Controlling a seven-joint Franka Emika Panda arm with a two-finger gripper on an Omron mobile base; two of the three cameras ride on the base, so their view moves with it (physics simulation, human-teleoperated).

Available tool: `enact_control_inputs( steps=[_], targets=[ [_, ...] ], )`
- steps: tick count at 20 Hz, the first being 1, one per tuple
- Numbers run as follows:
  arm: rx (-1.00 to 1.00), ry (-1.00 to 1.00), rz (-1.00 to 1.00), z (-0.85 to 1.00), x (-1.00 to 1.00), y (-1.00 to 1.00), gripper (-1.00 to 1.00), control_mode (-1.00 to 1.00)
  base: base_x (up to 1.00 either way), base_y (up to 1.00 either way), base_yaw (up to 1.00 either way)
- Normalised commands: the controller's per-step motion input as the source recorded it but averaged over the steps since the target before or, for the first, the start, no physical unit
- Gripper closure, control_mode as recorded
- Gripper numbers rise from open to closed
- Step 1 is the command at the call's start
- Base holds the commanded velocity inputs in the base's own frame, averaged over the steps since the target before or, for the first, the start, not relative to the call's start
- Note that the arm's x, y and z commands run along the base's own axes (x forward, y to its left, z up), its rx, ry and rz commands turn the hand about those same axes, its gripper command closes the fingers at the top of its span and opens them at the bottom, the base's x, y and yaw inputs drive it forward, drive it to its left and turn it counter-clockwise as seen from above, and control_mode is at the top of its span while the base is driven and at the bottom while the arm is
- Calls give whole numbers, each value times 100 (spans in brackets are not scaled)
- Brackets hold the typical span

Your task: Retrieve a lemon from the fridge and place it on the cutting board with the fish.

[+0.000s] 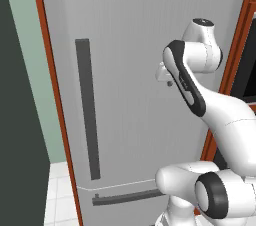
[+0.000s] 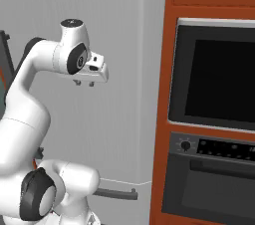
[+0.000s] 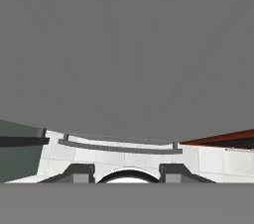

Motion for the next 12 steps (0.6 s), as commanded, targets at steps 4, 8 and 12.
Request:
enact_control_inputs(
  steps=[4,8,12],
  targets=[
    [0,0,0,0,0,0,-100,100,0,0,0],
    [0,0,0,0,0,0,-100,100,0,0,0],
    [0,0,0,0,0,0,-100,100,-43,33,-2]
  ],
)
